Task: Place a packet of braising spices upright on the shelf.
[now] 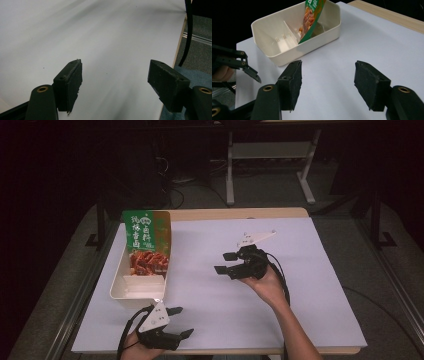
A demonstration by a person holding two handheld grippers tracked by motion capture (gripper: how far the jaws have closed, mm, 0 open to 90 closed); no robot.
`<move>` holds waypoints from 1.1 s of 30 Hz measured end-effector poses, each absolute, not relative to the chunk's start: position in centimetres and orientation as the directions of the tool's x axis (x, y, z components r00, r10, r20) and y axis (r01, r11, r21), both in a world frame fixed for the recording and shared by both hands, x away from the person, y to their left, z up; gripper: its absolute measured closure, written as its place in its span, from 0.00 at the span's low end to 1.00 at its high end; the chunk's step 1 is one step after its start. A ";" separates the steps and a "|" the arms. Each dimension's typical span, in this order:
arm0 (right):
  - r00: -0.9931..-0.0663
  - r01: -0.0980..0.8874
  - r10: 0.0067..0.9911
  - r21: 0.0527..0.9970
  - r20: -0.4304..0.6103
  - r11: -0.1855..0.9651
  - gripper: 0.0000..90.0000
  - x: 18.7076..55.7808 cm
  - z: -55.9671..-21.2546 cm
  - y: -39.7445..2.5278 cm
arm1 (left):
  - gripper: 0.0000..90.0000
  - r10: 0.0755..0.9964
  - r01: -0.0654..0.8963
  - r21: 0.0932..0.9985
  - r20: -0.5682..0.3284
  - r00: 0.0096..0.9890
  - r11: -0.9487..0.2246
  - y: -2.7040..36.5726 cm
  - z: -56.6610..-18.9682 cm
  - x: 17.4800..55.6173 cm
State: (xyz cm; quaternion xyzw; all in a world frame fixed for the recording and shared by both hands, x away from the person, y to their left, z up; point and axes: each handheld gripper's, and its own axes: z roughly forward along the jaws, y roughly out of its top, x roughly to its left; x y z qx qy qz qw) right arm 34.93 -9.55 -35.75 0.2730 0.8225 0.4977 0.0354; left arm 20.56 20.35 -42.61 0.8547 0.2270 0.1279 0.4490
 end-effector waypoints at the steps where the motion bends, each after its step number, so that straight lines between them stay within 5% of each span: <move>1: -0.852 0.410 0.479 0.837 0.209 0.363 0.42 34.9 -35.8 -9.7 | 0.30 0.503 0.273 0.826 0.015 0.864 -0.493 20.4 -42.6 20.6; 33: -0.824 0.452 0.517 0.819 0.233 0.352 0.39 30.8 -38.5 -14.5 | 0.30 0.521 0.280 0.827 0.019 0.853 -0.488 20.8 -42.4 20.5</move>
